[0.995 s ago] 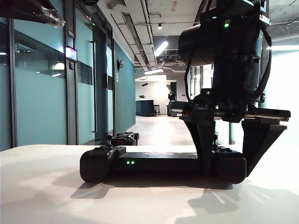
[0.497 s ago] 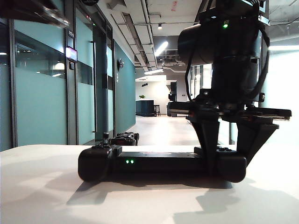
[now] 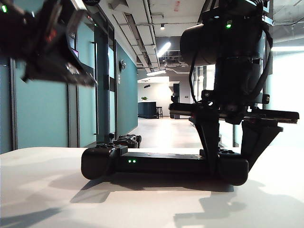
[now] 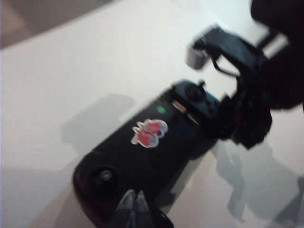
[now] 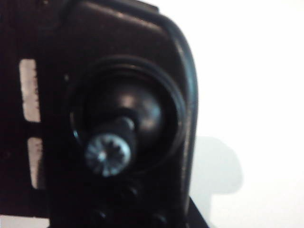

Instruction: Push the left joystick on the remote control sitting on the white table forward to make the robot dog walk in a straight line until it approaches the door.

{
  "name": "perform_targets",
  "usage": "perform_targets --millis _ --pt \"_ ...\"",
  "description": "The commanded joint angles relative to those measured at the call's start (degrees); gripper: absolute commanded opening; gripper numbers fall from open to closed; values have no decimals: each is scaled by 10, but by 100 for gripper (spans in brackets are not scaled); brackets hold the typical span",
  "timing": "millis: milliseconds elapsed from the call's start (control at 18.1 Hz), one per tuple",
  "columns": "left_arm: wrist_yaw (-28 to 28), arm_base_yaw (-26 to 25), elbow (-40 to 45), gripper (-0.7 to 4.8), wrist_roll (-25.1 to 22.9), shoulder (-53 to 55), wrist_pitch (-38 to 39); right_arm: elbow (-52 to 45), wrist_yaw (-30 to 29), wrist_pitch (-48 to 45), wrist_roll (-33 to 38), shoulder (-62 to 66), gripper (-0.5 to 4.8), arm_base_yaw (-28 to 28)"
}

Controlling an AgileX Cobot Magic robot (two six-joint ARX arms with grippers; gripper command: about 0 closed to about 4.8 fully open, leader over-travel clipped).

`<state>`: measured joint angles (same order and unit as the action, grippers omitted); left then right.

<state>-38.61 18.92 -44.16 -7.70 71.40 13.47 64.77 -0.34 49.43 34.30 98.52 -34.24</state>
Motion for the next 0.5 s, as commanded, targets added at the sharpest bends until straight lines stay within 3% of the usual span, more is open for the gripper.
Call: perform_targets --millis 55,276,497 --pt "-44 0 16 -6 -48 44 -12 1 -7 0 4 -1 75 0" --pt "-71 0 32 -6 -58 87 -85 1 -6 0 4 -1 75 0" --pt "-140 0 33 -6 -61 130 -172 1 -7 0 3 -1 75 0"
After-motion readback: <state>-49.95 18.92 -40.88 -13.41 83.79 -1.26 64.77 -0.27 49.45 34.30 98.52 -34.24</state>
